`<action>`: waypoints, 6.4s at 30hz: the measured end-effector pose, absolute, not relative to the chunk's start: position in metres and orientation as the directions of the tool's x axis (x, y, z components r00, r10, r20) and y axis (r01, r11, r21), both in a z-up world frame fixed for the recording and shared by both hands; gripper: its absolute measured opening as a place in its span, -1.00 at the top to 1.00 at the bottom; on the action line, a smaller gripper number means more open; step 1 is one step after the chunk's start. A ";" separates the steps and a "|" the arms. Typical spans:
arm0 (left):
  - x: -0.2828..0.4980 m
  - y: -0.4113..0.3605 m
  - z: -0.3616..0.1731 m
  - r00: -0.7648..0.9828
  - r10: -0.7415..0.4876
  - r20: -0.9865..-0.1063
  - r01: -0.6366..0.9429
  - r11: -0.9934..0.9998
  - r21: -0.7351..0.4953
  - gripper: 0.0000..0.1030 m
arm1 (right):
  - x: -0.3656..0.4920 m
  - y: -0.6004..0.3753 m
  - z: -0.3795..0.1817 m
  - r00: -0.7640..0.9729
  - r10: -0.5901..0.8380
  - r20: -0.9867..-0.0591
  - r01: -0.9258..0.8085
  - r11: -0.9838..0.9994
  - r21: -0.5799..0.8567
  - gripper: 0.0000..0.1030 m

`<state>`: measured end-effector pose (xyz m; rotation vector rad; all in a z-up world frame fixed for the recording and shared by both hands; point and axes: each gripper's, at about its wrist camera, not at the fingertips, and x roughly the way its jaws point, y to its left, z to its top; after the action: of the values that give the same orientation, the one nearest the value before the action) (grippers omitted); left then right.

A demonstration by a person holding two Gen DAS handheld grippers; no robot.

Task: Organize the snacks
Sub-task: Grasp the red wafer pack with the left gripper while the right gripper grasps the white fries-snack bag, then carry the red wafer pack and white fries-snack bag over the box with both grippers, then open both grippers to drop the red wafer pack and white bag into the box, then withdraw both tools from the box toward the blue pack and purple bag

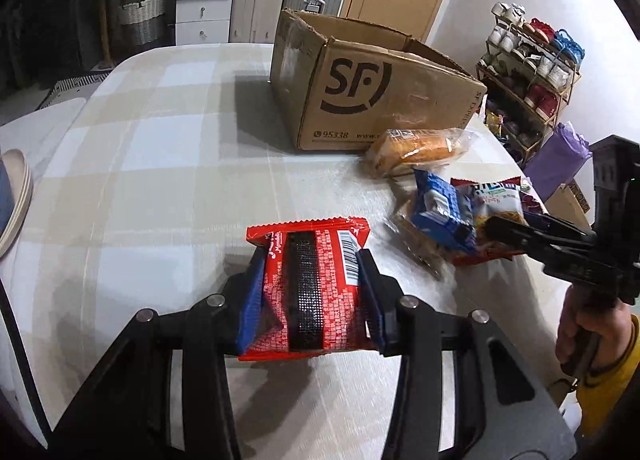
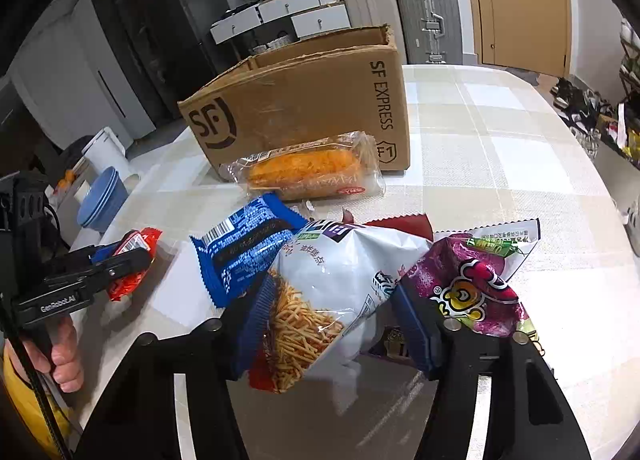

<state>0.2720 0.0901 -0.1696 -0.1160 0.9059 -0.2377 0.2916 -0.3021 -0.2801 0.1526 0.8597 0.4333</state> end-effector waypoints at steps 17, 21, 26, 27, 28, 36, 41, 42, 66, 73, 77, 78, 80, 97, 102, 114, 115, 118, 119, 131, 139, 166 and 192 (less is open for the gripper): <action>0.203 0.100 -0.151 0.627 -0.270 -0.731 0.152 0.962 -0.226 0.22 | 0.237 -0.327 -0.253 0.611 0.558 -0.561 -0.326 0.824 0.464 0.00; 0.186 0.094 -0.142 0.634 -0.278 -0.722 0.163 0.960 -0.227 0.22 | 0.218 -0.340 -0.243 0.615 0.609 -0.502 -0.332 0.777 0.536 0.00; 0.165 0.088 -0.128 0.653 -0.282 -0.703 0.173 0.959 -0.225 0.22 | 0.187 -0.350 -0.227 0.639 0.623 -0.450 -0.362 0.761 0.539 0.00; 0.160 0.087 -0.125 0.657 -0.283 -0.699 0.173 0.959 -0.225 0.22 | 0.181 -0.351 -0.225 0.640 0.627 -0.443 -0.370 0.758 0.537 0.00; 0.156 0.086 -0.123 0.660 -0.284 -0.695 0.174 0.958 -0.227 0.22 | 0.174 -0.352 -0.222 0.641 0.634 -0.433 -0.381 0.753 0.537 0.00; 0.125 0.079 -0.105 0.683 -0.251 -0.686 0.173 0.968 -0.182 0.22 | 0.135 -0.356 -0.220 0.632 0.659 -0.407 -0.408 0.730 0.548 0.00; 0.109 0.074 -0.093 0.690 -0.268 -0.672 0.192 0.963 -0.187 0.22 | 0.125 -0.356 -0.219 0.631 0.664 -0.401 -0.411 0.725 0.553 0.00; 0.107 0.073 -0.091 0.691 -0.272 -0.670 0.197 0.962 -0.187 0.22 | 0.123 -0.357 -0.217 0.633 0.664 -0.398 -0.411 0.724 0.553 0.00; 0.177 0.095 -0.026 0.746 -0.277 -0.606 0.188 0.960 -0.207 0.22 | 0.224 -0.354 -0.113 0.632 0.713 -0.304 -0.537 0.686 0.491 0.00; 0.251 0.083 0.010 0.774 -0.250 -0.581 0.203 0.968 -0.145 0.22 | 0.292 -0.344 -0.078 0.619 0.718 -0.319 -0.565 0.689 0.454 0.00; 0.297 0.066 0.024 0.792 -0.208 -0.575 0.197 0.977 -0.082 0.22 | 0.341 -0.340 -0.068 0.620 0.710 -0.334 -0.550 0.697 0.461 0.00; 0.309 0.063 0.026 0.787 -0.223 -0.575 0.209 0.974 -0.090 0.22 | 0.352 -0.338 -0.068 0.619 0.707 -0.341 -0.545 0.700 0.462 0.00; 0.332 0.058 0.028 0.772 -0.249 -0.585 0.218 0.968 -0.124 0.22 | 0.374 -0.335 -0.069 0.622 0.695 -0.362 -0.528 0.713 0.462 0.00; 0.483 0.006 -0.021 0.711 -0.221 -0.667 0.208 0.973 -0.101 0.22 | 0.464 -0.308 -0.116 0.585 0.614 -0.531 -0.487 0.789 0.376 0.00; 0.501 -0.003 -0.029 0.698 -0.228 -0.679 0.220 0.970 -0.100 0.22 | 0.467 -0.305 -0.128 0.580 0.591 -0.560 -0.471 0.805 0.362 0.00; 0.529 -0.010 -0.062 0.664 -0.226 -0.713 0.219 0.970 -0.104 0.22 | 0.469 -0.296 -0.143 0.557 0.568 -0.606 -0.463 0.818 0.341 0.00; 0.530 -0.010 -0.063 0.662 -0.231 -0.713 0.223 0.969 -0.107 0.22 | 0.469 -0.296 -0.142 0.556 0.566 -0.608 -0.462 0.819 0.340 -0.01; 0.530 -0.014 -0.066 0.668 -0.225 -0.709 0.229 0.969 -0.092 0.22 | 0.469 -0.296 -0.143 0.557 0.562 -0.612 -0.460 0.822 0.336 -0.01; 0.530 -0.016 -0.067 0.668 -0.227 -0.708 0.233 0.968 -0.090 0.22 | 0.469 -0.296 -0.144 0.556 0.562 -0.612 -0.461 0.821 0.337 -0.01; 0.497 -0.008 -0.064 0.682 -0.217 -0.698 0.226 0.971 -0.081 0.21 | 0.470 -0.287 -0.146 0.552 0.524 -0.649 -0.479 0.836 0.268 -0.01; 0.481 -0.004 -0.060 0.685 -0.206 -0.698 0.221 0.973 -0.070 0.21 | 0.466 -0.290 -0.141 0.559 0.537 -0.631 -0.485 0.830 0.276 -0.01; 0.273 0.002 0.046 0.806 -0.220 -0.549 0.243 0.970 -0.032 -0.38 | 0.290 -0.336 -0.053 0.692 0.611 -0.385 -0.514 0.791 0.331 -0.26; 0.061 0.072 -0.050 0.819 -0.196 -0.539 0.144 0.980 -0.137 -0.98 | 0.115 -0.349 -0.181 0.789 0.567 -0.237 -0.482 0.810 0.334 -0.98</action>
<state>0.0606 0.0720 -0.0499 -0.0919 0.5830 -0.1811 0.1151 -0.3494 -0.1807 0.2630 0.3372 0.5719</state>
